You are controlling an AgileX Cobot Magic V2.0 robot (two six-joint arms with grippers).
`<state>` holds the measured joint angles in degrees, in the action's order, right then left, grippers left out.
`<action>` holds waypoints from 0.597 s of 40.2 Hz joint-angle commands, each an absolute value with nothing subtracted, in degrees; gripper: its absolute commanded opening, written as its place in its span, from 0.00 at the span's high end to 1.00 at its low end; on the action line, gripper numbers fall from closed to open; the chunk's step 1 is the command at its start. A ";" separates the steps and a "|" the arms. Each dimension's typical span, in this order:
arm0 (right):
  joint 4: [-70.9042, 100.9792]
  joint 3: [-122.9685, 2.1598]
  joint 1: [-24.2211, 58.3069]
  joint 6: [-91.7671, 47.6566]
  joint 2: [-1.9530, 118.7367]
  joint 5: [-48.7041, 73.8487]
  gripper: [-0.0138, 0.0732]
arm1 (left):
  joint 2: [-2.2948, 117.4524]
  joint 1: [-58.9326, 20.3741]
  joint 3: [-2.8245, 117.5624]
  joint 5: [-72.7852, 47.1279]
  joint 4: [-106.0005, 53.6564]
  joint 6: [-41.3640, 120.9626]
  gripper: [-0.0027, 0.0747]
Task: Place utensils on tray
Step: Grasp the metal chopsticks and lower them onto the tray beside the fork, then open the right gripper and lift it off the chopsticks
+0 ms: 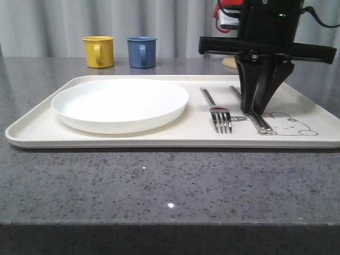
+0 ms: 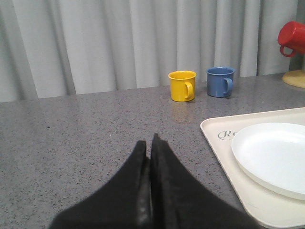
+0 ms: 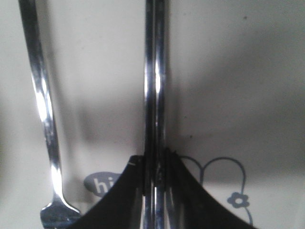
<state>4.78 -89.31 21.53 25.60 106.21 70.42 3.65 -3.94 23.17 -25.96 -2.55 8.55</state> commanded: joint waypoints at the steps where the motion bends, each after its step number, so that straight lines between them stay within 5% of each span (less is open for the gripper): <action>1: 4.88 -90.99 21.50 25.56 103.72 73.96 0.63 | 4.39 -4.25 24.50 -21.49 -3.13 8.46 0.99; 8: 1.72 -92.47 21.50 25.14 103.48 76.56 0.48 | 4.39 -4.25 24.50 -21.49 -3.13 8.46 0.99; 24: -2.34 -94.97 13.59 14.55 98.09 76.67 0.49 | 4.39 -4.25 24.50 -21.49 -3.13 8.46 0.99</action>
<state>-0.67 -93.16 17.17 18.56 102.40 70.29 3.65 -3.94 23.17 -25.96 -2.55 8.55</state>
